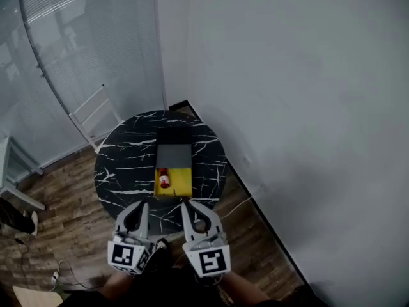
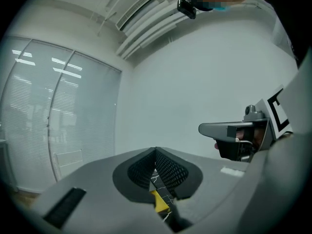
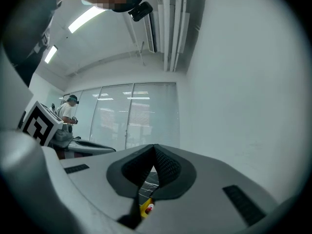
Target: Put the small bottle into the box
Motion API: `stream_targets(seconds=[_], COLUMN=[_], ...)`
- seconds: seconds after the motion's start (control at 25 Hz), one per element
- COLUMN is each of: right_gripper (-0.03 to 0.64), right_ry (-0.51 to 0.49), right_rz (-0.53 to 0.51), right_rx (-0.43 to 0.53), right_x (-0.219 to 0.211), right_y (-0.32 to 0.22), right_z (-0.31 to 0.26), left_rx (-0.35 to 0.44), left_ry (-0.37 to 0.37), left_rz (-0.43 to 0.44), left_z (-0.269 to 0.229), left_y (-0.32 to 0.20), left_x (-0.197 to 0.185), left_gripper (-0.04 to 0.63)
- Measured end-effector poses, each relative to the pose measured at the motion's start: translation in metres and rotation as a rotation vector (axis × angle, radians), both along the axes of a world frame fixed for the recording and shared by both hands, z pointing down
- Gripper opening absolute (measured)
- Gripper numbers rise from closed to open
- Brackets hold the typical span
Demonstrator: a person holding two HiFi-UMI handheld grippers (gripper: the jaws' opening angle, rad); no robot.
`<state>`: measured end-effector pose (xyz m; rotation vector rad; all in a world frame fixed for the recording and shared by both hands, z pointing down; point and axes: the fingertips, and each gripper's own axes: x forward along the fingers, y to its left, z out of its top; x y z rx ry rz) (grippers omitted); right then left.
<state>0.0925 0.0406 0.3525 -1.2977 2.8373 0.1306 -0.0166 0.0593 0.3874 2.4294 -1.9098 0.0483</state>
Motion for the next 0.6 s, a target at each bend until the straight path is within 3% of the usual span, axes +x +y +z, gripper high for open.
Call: stream_targets(seconds=[0.6], right_gripper=[-0.006], right_ry=[-0.051], right_rz=[0.020], right_rx=[-0.026], right_x=[0.019], right_y=[0.013], right_z=[0.006], left_rx=[0.010], left_ry=[-0.012], left_rz=[0.007], left_z=[-0.004], left_y=[0.024], left_x=[0.016], left_gripper=[-0.002])
